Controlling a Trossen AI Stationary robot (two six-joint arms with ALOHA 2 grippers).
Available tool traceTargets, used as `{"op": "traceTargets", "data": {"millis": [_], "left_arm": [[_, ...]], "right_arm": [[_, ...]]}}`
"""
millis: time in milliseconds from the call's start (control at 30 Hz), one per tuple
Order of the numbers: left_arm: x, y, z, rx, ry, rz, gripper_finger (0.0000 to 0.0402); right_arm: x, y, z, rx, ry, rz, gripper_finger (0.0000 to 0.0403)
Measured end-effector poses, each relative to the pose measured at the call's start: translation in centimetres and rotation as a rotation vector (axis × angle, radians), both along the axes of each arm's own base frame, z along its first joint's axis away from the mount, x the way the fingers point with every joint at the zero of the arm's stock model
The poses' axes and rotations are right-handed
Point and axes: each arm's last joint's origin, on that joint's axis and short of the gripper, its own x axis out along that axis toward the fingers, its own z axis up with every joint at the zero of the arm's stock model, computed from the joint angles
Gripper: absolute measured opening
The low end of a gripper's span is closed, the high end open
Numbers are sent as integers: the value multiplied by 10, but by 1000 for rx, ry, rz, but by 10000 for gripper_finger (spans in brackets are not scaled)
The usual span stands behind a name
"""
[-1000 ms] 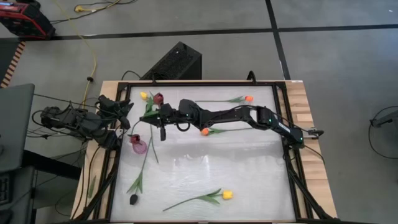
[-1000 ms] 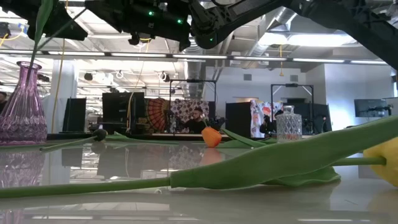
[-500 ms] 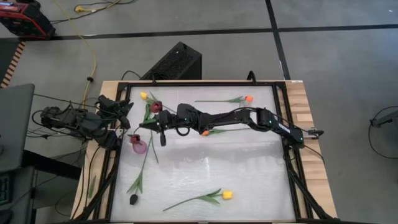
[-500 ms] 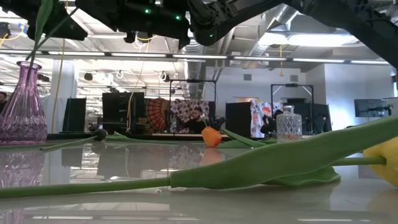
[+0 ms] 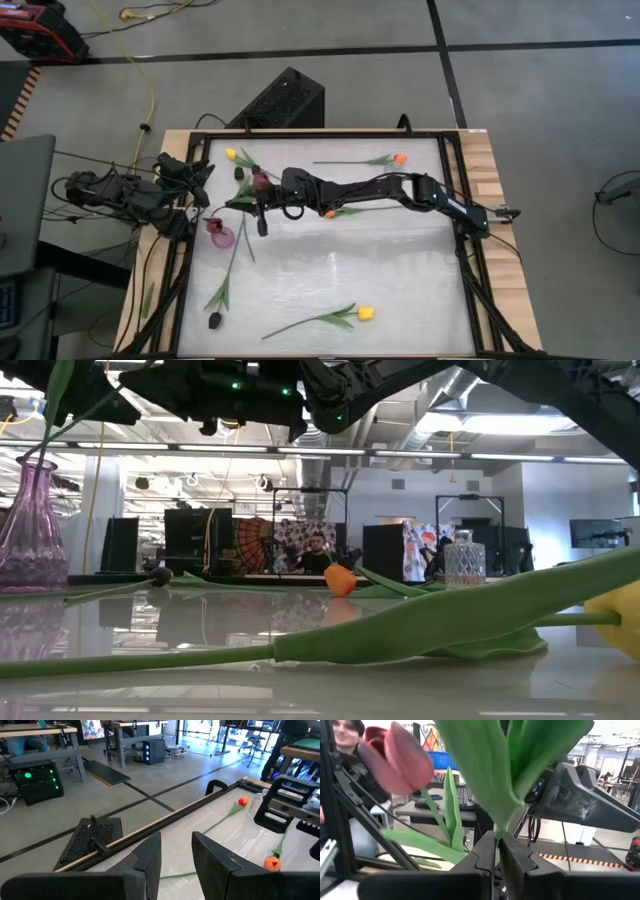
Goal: Sort flowers into vase by color
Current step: Put the red tulip into the pink vase
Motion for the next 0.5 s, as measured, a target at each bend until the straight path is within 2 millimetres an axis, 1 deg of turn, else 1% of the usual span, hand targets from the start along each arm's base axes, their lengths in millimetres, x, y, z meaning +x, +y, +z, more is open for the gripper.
{"op": "traceTargets", "data": {"millis": [267,500], "left_arm": [[0,0,0,0,0,0,97],[0,0,0,-1,2,-6,97]], "right_arm": [[0,2,0,-51,0,-29,33],[-4,2,6,-54,63,-30,27]]}}
